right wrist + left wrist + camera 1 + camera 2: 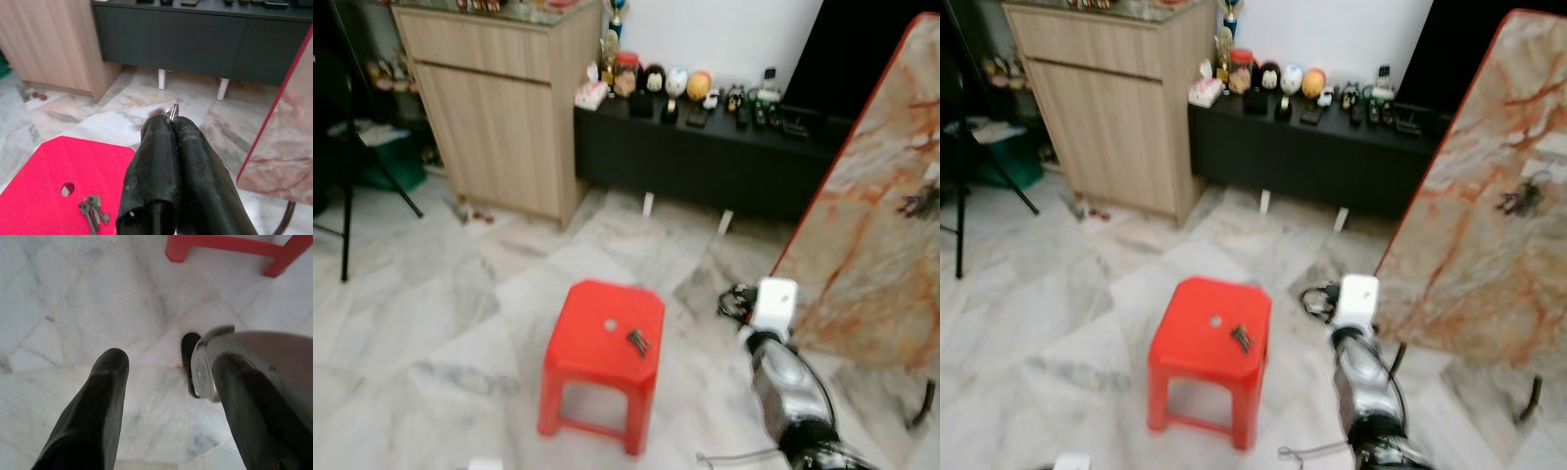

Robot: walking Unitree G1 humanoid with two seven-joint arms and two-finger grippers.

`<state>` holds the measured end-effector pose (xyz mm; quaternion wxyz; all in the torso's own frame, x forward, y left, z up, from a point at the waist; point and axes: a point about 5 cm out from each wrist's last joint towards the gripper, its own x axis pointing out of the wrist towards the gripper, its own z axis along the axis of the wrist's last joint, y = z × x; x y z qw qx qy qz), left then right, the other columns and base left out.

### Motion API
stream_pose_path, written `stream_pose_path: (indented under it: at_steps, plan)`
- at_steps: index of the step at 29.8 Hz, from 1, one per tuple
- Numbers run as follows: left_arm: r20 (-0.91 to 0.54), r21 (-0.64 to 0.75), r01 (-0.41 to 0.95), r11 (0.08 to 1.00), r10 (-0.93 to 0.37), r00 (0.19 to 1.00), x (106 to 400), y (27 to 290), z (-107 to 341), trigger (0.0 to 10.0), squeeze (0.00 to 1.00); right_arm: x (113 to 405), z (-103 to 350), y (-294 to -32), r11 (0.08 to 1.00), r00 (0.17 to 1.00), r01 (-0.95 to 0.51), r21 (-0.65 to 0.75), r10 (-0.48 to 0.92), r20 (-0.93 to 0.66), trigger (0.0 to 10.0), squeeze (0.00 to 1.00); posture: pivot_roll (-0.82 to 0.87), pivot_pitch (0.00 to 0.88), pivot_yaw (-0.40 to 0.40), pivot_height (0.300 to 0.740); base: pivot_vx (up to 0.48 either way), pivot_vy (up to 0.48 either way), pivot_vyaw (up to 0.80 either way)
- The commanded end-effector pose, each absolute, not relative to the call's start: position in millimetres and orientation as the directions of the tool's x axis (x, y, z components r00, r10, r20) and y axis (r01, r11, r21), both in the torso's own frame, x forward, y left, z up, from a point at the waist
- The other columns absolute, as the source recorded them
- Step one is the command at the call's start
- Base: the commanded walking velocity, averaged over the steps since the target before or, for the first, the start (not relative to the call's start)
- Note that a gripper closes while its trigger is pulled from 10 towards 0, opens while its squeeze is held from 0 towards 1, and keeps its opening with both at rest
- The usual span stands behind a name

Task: Hang keys on a hook

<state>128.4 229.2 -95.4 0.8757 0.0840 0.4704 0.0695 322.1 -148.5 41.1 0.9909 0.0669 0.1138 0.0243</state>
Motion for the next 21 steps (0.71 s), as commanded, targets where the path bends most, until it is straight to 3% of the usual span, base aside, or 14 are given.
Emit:
stream_pose_path:
  at_steps: [1,18,21]
  plan:
    - [-0.824,0.203,-0.011,0.979,0.176,0.538,127.6,222.1,-97.5,10.0,0.00,321.4,41.3,-162.6,0.992,0.975,0.006,0.126,0.023,-0.222,10.0,0.00,0.05,0.000,-0.083,0.740,0.000,-0.345,0.00]
    - [-0.823,0.198,-0.011,0.980,0.173,0.541,128.1,220.8,-97.6,10.0,0.00,325.8,45.4,-160.6,0.991,0.976,-0.008,0.134,0.037,-0.213,10.0,0.00,0.06,0.000,-0.092,0.740,0.000,-0.357,0.00]
    - [-0.823,0.197,-0.015,0.980,0.173,0.542,128.4,220.8,-97.5,10.0,0.00,326.6,46.2,-159.7,0.991,0.976,-0.011,0.133,0.039,-0.212,10.0,0.00,0.05,0.000,-0.094,0.740,0.000,-0.358,-0.50]
